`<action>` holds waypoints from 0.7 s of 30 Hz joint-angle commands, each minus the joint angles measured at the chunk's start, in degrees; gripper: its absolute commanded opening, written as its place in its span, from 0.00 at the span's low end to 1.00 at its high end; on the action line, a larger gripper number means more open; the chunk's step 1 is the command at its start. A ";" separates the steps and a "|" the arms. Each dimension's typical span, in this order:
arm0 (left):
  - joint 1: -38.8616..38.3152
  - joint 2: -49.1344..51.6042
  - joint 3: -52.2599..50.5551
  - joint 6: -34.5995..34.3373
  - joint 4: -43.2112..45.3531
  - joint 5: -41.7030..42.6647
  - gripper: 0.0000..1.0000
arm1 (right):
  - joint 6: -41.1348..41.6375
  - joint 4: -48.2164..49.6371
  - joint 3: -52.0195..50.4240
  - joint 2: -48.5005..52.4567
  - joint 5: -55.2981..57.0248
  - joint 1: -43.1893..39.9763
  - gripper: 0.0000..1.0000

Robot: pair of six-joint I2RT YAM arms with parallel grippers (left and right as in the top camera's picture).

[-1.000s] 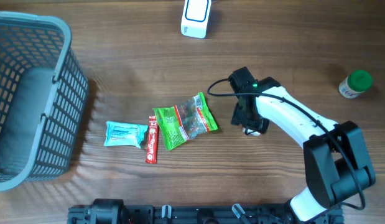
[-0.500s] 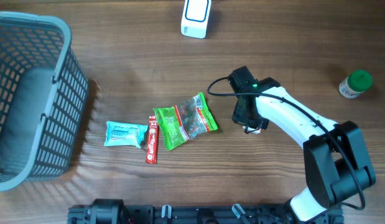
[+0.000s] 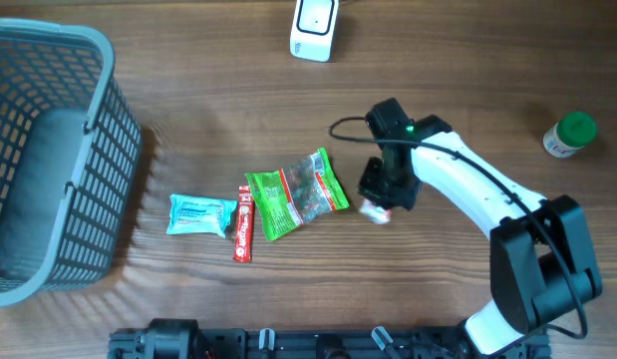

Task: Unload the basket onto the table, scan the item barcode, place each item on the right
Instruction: 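Lift the candy box and carry it to the scanner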

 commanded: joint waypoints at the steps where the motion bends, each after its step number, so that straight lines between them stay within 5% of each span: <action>1: 0.42 -0.26 0.02 -0.74 0.11 0.92 1.00 | 15.23 -0.31 2.34 0.09 -23.17 -0.26 0.04; 11: 0.42 -0.26 0.02 -0.74 0.11 0.92 1.00 | 59.45 1.53 2.23 0.11 -39.04 -0.68 0.04; 16: 0.42 -0.26 0.02 -0.74 0.11 0.92 1.00 | 68.96 15.85 2.21 0.11 -47.60 -0.85 0.04; 21: 0.42 -0.26 0.02 -0.74 0.11 0.92 1.00 | 69.42 26.25 2.23 0.11 -54.29 -0.90 0.04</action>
